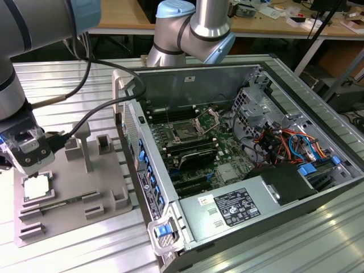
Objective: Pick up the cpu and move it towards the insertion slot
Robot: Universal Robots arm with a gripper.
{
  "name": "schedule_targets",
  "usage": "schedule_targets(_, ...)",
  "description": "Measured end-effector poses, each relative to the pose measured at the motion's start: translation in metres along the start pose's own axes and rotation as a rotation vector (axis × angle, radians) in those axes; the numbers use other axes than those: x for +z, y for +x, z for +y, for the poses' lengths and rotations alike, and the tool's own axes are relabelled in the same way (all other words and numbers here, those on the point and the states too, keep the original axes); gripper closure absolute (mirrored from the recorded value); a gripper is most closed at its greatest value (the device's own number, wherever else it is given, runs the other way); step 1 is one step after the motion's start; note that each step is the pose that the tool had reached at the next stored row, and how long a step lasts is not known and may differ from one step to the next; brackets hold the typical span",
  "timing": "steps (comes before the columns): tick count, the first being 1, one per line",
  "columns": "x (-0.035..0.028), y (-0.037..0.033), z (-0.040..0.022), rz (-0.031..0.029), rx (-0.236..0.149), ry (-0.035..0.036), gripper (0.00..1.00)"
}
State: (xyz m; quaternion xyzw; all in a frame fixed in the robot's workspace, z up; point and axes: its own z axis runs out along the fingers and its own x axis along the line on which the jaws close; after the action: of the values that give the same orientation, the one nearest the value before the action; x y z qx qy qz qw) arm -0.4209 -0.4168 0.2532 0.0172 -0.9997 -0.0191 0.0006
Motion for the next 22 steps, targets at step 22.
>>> schedule_targets(22,0.0056,0.0007,-0.0001,-0.0001,0.0,0.0,0.89)
